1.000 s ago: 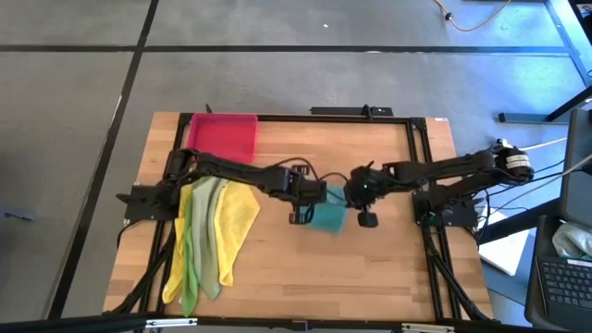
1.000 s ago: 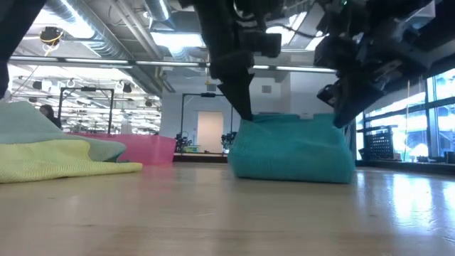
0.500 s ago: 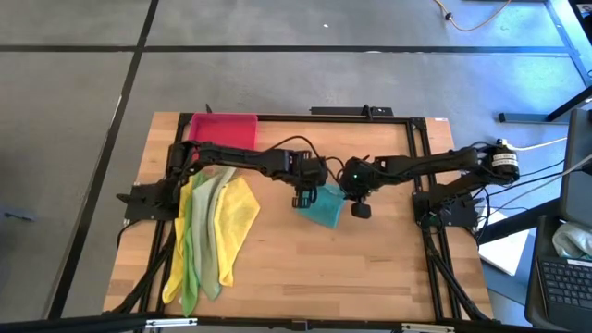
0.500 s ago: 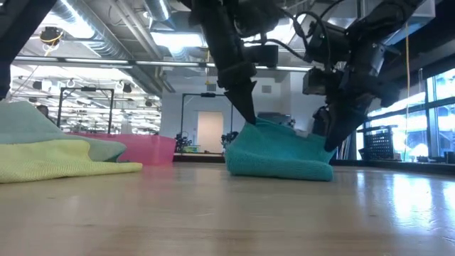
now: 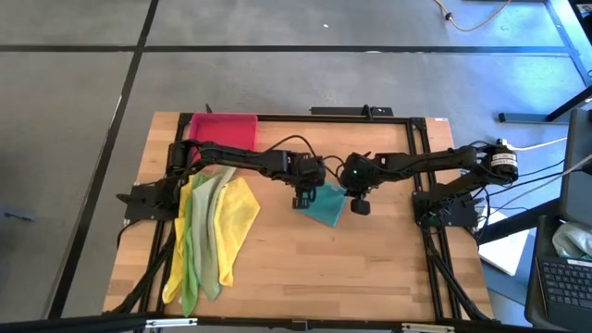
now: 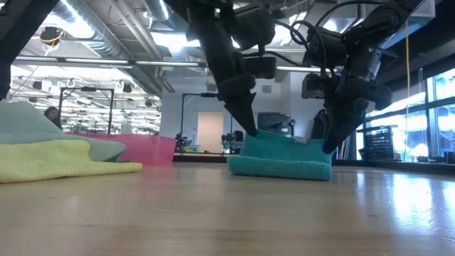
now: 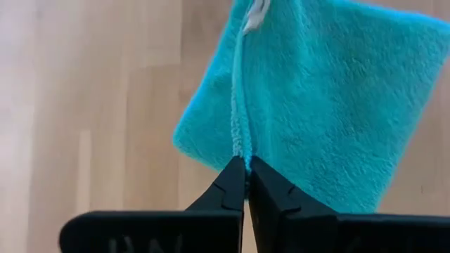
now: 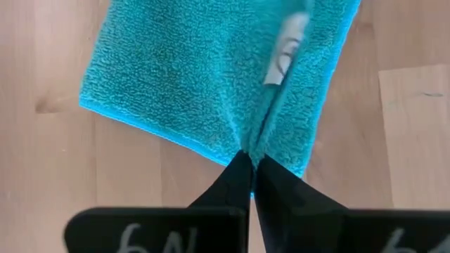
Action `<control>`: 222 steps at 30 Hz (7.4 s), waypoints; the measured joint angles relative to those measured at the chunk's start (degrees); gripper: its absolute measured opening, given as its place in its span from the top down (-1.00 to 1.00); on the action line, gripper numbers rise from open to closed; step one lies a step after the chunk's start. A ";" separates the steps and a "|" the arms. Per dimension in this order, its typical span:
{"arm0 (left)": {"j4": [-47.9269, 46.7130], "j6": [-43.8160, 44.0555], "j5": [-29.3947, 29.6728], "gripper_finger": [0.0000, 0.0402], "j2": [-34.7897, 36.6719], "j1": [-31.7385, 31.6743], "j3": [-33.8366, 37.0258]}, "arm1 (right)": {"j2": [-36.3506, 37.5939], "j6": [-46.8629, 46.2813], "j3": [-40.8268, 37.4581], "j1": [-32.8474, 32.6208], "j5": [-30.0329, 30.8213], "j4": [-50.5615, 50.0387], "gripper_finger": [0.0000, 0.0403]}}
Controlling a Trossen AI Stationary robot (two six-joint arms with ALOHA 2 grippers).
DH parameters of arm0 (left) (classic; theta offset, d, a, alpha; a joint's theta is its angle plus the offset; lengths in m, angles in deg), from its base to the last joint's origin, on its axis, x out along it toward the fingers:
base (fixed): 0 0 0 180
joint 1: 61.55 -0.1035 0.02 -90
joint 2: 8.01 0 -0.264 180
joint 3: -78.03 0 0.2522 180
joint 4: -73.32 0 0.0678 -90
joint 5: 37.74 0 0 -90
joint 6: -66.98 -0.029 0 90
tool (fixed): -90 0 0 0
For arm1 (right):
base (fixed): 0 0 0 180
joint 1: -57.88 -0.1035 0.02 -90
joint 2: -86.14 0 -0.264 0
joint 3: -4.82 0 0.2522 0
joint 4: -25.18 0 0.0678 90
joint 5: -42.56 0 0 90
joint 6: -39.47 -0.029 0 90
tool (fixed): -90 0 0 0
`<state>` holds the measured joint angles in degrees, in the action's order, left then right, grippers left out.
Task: Fold microfiber towels
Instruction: Fold the blue microfiber towel, then put the blue folded microfiber towel into the pink bin
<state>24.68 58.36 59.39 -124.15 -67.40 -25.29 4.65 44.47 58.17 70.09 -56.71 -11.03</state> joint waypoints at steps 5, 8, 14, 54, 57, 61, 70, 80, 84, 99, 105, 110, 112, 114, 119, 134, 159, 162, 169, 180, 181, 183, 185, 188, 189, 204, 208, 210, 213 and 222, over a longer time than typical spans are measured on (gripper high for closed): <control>3.45 -0.97 0.96 0.95 0.00 -0.33 0.00 | 0.00 -0.07 0.00 0.00 -1.91 0.08 0.92; 3.48 -0.99 1.10 0.93 0.00 -0.88 0.00 | 0.00 -0.06 0.00 0.00 -1.98 0.06 0.92; 3.37 -0.97 0.97 0.89 0.00 -1.53 0.00 | 0.00 0.04 0.00 0.00 -1.98 0.08 0.91; -15.58 24.51 9.66 0.74 12.32 9.62 -4.38 | 1.85 -24.75 0.34 5.20 -6.05 5.12 0.00; -19.05 29.67 14.28 0.76 15.37 12.96 -4.42 | -2.44 -23.04 3.43 7.54 -10.78 2.22 -0.20; -25.75 36.86 21.94 0.79 18.53 17.23 -4.38 | -6.82 -21.36 10.86 7.38 -13.25 -0.81 -0.34; -33.07 38.22 28.29 0.83 25.93 21.11 -4.35 | -18.95 -13.93 24.42 6.81 -5.83 -8.96 -0.34; -36.54 40.11 25.31 0.93 34.29 21.92 -4.28 | -29.22 -4.40 30.16 12.39 -14.04 -20.12 -0.34; -36.43 42.84 25.29 0.98 35.39 23.38 -4.28 | -30.42 -1.39 27.60 13.02 -15.36 -19.52 -0.34; -34.29 51.76 25.13 0.99 35.12 28.53 -4.26 | -31.26 0.37 24.74 14.47 -30.41 -20.51 -0.33; -33.63 53.03 25.16 0.98 35.12 28.94 -4.26 | -31.03 1.27 23.64 13.83 -27.06 -20.18 -0.27; -31.95 53.66 25.15 0.99 35.12 28.92 -4.26 | -30.51 -0.08 21.76 12.17 -25.66 -18.77 -0.18; -31.11 53.67 25.16 0.98 35.12 28.92 -4.26 | -30.31 -0.63 21.47 10.99 -24.86 -18.09 -0.16; -30.82 53.67 25.16 0.99 35.12 28.87 -4.26 | -30.21 -2.96 21.40 9.91 -23.86 -16.90 -0.14; -30.33 53.69 25.16 0.99 35.12 28.85 -4.26 | -30.03 -8.05 21.09 7.40 -21.97 -12.69 -0.08; -30.16 53.52 25.16 0.99 35.10 28.85 -4.26 | -30.10 -9.18 20.83 2.68 -14.35 -4.61 0.61; -34.92 55.59 18.30 0.82 28.26 18.94 -4.26 | -23.28 -12.27 22.14 5.36 -17.78 -9.78 0.16; -34.00 59.92 12.08 0.81 27.92 15.61 -3.94 | -21.18 -12.02 22.14 5.36 -17.09 -14.01 0.15; -13.91 54.01 5.20 0.69 27.21 14.45 9.71 | -11.52 -13.39 21.75 5.39 -14.38 -18.79 0.15; 8.41 4.42 6.55 0.55 23.69 21.14 20.74 | 9.21 -20.68 17.49 -1.09 -7.96 -18.90 0.15; 7.18 2.04 6.63 0.54 22.52 21.09 20.81 | 10.36 -21.78 16.91 -2.20 -6.46 -19.05 0.15; 7.16 -1.62 5.64 0.50 19.51 20.52 20.83 | 12.12 -24.67 15.52 -4.48 -3.99 -19.14 0.15; 8.29 -5.30 5.04 0.46 16.50 19.96 20.85 | 13.34 -28.77 13.96 -6.85 -2.43 -19.33 0.15; 11.72 -9.35 4.76 0.38 12.26 19.25 20.02 | 14.35 -35.54 11.43 -10.24 -1.74 -19.09 0.15; 11.94 -10.43 4.28 0.35 11.01 19.01 19.48 | 14.49 -37.66 10.64 -11.45 -1.72 -19.02 0.15; 11.54 -17.03 2.45 0.17 -0.89 17.90 13.31 | 14.60 -53.21 6.08 -22.68 0.62 -17.52 0.15; 11.52 -15.20 1.80 0.17 -1.46 17.11 13.20 | 14.60 -54.58 6.08 -23.53 0.66 -17.45 0.15; 11.94 -13.90 1.41 0.17 -1.51 16.60 13.24 | 14.60 -55.30 6.09 -23.88 0.66 -17.45 0.15; 12.66 -11.82 0.28 0.19 -1.62 15.64 13.27 | 14.60 -55.76 6.09 -24.52 0.66 -17.38 0.15; 13.02 -6.96 -3.49 0.62 -1.84 14.19 13.31 | 14.60 -55.96 6.10 -24.90 0.23 -17.17 0.15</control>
<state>37.69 51.40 55.90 -125.99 -53.21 -11.98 19.25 -11.49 64.27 45.19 -56.48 -28.20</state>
